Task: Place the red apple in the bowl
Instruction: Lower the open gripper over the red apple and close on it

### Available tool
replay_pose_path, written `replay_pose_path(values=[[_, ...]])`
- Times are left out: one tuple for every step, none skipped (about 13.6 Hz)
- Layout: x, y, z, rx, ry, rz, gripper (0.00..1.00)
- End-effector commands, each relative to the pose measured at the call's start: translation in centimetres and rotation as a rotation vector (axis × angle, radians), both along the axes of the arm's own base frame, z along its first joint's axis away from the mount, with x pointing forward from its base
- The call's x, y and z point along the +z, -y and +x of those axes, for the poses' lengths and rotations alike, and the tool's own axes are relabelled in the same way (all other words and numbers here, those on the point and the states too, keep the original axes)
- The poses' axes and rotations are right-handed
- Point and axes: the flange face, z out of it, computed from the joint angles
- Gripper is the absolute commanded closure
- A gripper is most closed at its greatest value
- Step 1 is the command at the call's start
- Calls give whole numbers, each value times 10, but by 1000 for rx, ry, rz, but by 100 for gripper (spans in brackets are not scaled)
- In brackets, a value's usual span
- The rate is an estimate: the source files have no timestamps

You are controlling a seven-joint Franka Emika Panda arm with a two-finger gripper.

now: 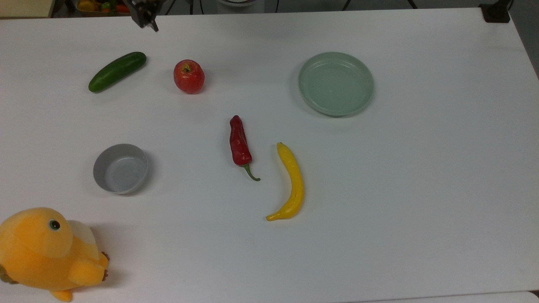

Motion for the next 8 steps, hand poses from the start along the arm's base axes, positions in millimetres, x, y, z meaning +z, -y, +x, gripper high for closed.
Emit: replay_pose_path(values=[[-50,0,-10,36,35,-23,0],[-70,0,-13,54,43,-42,0],[-82,0,-15,63,50,-50,0],[-99,0,-17,77,59,-58,0],[-109,0,-19,93,61,-72,0],[-125,0,-22,114,76,-87,0],[-142,-2,-26,125,107,-92,0],[-156,-2,-28,142,117,-100,0]])
